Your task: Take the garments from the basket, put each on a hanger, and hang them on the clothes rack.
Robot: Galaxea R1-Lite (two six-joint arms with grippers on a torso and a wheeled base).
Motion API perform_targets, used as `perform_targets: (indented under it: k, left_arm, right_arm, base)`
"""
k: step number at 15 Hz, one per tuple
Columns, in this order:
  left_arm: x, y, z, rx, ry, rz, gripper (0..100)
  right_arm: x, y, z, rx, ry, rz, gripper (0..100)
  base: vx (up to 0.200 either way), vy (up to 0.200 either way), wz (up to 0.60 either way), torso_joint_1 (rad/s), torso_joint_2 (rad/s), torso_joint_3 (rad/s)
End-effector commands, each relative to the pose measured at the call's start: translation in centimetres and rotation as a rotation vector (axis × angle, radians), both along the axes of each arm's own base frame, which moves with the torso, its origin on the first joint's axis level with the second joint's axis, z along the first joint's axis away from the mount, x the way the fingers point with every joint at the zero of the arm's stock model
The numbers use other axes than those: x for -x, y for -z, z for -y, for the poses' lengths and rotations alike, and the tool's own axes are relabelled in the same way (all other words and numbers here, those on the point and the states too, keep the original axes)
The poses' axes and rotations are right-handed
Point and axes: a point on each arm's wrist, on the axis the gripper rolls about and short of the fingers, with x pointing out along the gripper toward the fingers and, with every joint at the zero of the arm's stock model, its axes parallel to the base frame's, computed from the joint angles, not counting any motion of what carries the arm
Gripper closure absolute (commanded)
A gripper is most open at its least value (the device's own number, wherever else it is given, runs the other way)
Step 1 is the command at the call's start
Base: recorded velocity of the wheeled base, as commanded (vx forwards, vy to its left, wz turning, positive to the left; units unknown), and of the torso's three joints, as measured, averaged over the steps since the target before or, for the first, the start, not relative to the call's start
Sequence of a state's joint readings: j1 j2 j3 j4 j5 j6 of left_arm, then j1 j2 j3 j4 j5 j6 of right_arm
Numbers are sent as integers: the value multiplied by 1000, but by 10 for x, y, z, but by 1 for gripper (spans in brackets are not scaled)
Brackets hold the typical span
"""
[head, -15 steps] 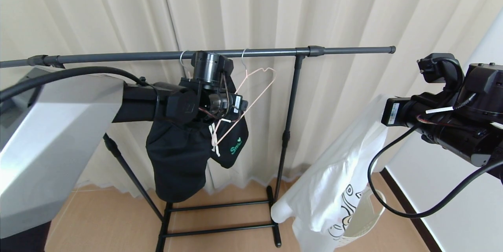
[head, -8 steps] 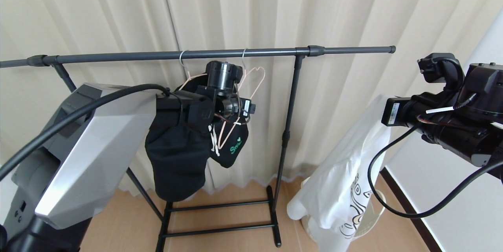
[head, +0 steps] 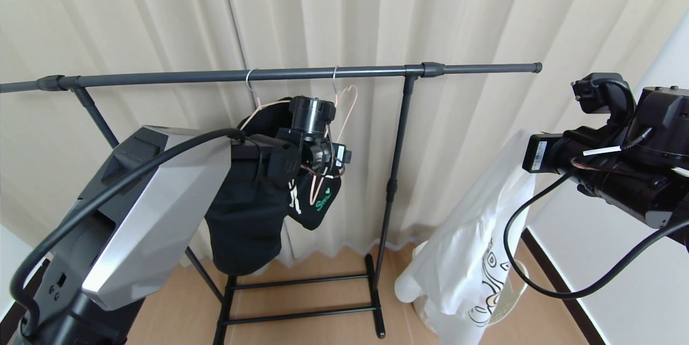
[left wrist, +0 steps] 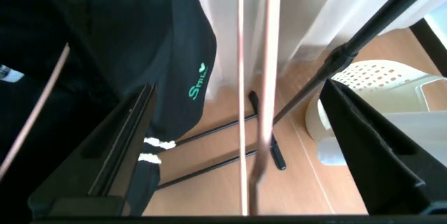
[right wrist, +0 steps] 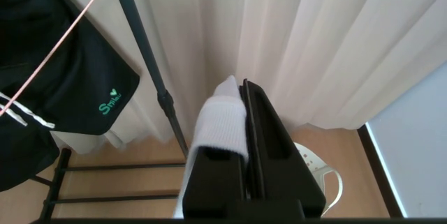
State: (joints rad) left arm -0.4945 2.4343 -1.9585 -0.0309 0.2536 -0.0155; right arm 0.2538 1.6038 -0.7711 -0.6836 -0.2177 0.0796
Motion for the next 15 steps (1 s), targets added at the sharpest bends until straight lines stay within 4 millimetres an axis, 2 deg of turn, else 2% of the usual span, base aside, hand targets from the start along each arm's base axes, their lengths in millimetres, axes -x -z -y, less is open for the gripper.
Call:
perform_targets:
  k: [1, 15]
  left_arm:
    - [0, 3, 1, -2, 0, -5, 100]
    - [6, -20, -4, 18, -37, 35, 100]
  right_arm:
    - [0, 0, 0, 0, -1, 0, 100]
    - [1, 0, 0, 0, -1, -1, 100]
  base:
    - [0, 0, 0, 0, 0, 0]
    - [0, 0, 0, 0, 0, 0]
